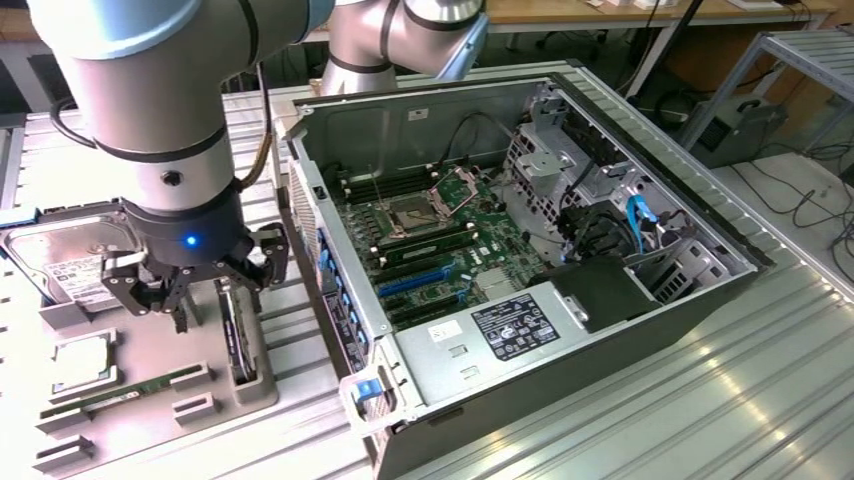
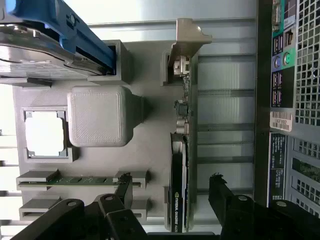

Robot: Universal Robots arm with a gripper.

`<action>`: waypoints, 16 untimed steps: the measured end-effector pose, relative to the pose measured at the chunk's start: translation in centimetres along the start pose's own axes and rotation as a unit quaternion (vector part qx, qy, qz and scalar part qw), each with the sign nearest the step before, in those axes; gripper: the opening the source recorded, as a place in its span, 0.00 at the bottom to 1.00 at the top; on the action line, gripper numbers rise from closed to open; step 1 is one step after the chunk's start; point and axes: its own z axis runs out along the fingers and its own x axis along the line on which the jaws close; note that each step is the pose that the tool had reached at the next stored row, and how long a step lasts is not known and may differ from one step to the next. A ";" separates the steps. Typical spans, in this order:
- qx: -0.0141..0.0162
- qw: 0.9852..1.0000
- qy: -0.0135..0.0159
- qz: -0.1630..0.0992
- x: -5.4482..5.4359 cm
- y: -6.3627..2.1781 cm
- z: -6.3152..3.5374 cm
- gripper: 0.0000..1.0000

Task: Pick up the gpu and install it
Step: 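Pick up the gpu and move the gpu toward the slot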

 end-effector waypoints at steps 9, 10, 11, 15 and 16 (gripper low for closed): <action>0.003 0.999 -0.009 -0.051 -0.1 -0.07 3.15 0.56; 0.003 0.999 -0.009 -0.051 -0.1 -0.07 3.15 0.42; 0.003 0.999 -0.009 -0.051 -0.1 0.83 3.33 0.42; 0.002 1.000 -0.008 -0.025 -0.2 0.87 3.61 0.28; 0.002 1.000 -0.008 -0.025 -0.2 0.87 3.61 0.28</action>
